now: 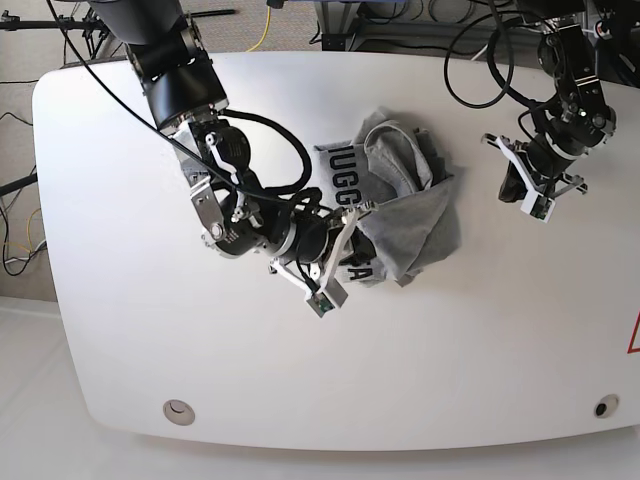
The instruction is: Fold the T-shirt properly
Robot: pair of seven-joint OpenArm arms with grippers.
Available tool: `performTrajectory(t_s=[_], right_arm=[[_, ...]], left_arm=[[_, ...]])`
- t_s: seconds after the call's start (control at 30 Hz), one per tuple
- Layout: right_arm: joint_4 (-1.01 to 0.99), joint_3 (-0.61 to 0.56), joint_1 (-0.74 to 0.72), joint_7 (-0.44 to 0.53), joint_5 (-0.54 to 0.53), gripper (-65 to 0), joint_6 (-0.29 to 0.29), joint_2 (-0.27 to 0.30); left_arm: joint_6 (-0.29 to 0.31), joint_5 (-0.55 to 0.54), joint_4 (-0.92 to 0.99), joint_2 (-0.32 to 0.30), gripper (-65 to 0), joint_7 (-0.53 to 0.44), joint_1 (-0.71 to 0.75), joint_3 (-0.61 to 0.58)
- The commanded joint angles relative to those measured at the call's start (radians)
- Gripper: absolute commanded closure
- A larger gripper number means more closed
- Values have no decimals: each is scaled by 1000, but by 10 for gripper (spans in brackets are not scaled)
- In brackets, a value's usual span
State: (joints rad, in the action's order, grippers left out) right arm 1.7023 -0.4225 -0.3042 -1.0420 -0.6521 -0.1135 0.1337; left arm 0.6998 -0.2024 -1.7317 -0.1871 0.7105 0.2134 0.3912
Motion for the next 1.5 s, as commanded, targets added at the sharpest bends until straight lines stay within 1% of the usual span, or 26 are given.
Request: performTrajectory(t_s=[0.0, 0.17, 0.37, 0.47, 0.63, 0.73, 0.97, 1.13, 1.23, 1.3, 1.47], right_arm=[[55, 3, 17, 18, -8, -6, -7, -4], [72, 6, 59, 19, -7, 0, -7, -4], [69, 6, 73, 19, -7, 0, -7, 7], [69, 6, 83, 21, -5, 0, -7, 33], [69, 6, 99, 75, -5, 0, -7, 88], [68, 6, 107, 98, -5, 0, -7, 103], [17, 3, 110, 104, -5, 0, -7, 99], [-28, 1, 110, 105, -5, 0, -12, 59], [-46, 0, 109, 107, -5, 0, -12, 50], [-52, -6, 109, 119, -5, 0, -13, 40], [-52, -40, 104, 151, -5, 0, -13, 40]], left_arm=[[-2, -15, -20, -12, -3, -22, -10, 5], [-2, -13, -20, -13, -3, -22, -10, 5], [-2, -13, -20, -13, -3, -22, -10, 5], [-2, -13, -20, -13, -3, -22, -10, 5], [-2, -13, -20, -13, -3, -22, -10, 5], [-2, -13, -20, -13, -3, -22, -10, 5], [-2, -13, -20, -12, -3, -22, -10, 4], [-2, -13, -20, -12, -3, -22, -12, 4], [-2, -13, -20, -12, -3, -22, -12, 4], [-2, -13, -20, -12, -3, -22, -12, 4], [-2, -13, -20, -12, -3, -22, -10, 4]])
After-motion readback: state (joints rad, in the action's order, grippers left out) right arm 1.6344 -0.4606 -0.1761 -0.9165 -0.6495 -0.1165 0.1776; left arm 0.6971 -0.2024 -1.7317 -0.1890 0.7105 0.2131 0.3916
